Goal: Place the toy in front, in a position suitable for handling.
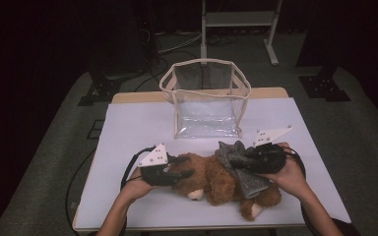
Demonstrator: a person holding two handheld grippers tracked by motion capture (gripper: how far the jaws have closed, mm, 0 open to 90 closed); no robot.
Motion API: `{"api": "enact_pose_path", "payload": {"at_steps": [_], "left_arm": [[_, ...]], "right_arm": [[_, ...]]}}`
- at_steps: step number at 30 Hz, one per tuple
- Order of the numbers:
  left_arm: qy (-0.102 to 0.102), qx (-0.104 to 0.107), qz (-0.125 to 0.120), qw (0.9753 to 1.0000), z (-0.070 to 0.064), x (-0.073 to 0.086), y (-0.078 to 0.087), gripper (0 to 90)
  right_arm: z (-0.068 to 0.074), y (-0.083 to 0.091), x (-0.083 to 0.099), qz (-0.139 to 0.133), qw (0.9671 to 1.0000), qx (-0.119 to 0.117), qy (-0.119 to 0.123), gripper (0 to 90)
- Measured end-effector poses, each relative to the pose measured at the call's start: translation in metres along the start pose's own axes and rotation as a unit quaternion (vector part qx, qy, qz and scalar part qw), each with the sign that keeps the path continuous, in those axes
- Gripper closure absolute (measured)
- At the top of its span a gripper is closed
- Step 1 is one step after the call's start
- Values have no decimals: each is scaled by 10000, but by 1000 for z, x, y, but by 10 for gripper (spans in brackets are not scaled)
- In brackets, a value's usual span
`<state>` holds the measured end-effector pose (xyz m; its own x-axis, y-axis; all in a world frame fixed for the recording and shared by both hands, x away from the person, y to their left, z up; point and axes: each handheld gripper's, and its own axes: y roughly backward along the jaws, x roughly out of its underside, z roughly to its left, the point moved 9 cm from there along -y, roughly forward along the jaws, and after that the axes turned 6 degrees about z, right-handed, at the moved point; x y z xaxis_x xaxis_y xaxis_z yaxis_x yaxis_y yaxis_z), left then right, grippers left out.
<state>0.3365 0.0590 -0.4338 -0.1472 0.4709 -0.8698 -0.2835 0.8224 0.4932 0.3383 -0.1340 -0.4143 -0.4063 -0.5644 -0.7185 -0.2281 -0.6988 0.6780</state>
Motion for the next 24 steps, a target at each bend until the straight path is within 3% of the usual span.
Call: {"api": "enact_pose_path", "payload": {"at_steps": [4, 6, 9, 11, 17, 24], "left_arm": [[-70, -72, 48, 9999, -1, 0, -1, 513], [-94, -85, 53, 9999, -1, 0, -1, 501], [-61, -18, 24, 10000, -1, 2, -1, 484], [-30, -14, -1, 10000, -1, 2, -1, 483], [-55, -44, 15, 10000, -1, 2, -1, 481], [-77, -10, 64, 9999, -2, 3, 1, 471]], "right_arm": [[16, -9, -7, -37, 9998, -121, 168, 742], [35, -17, -12, 45, 9985, -369, 397, 741], [50, -27, -11, 254, 9968, -299, 696, 740], [48, -24, -11, 219, 9971, -276, 679, 740], [26, -3, 1, -11, 9993, -38, 365, 738], [25, 25, 32, -130, 9991, 358, 181, 738]]}}
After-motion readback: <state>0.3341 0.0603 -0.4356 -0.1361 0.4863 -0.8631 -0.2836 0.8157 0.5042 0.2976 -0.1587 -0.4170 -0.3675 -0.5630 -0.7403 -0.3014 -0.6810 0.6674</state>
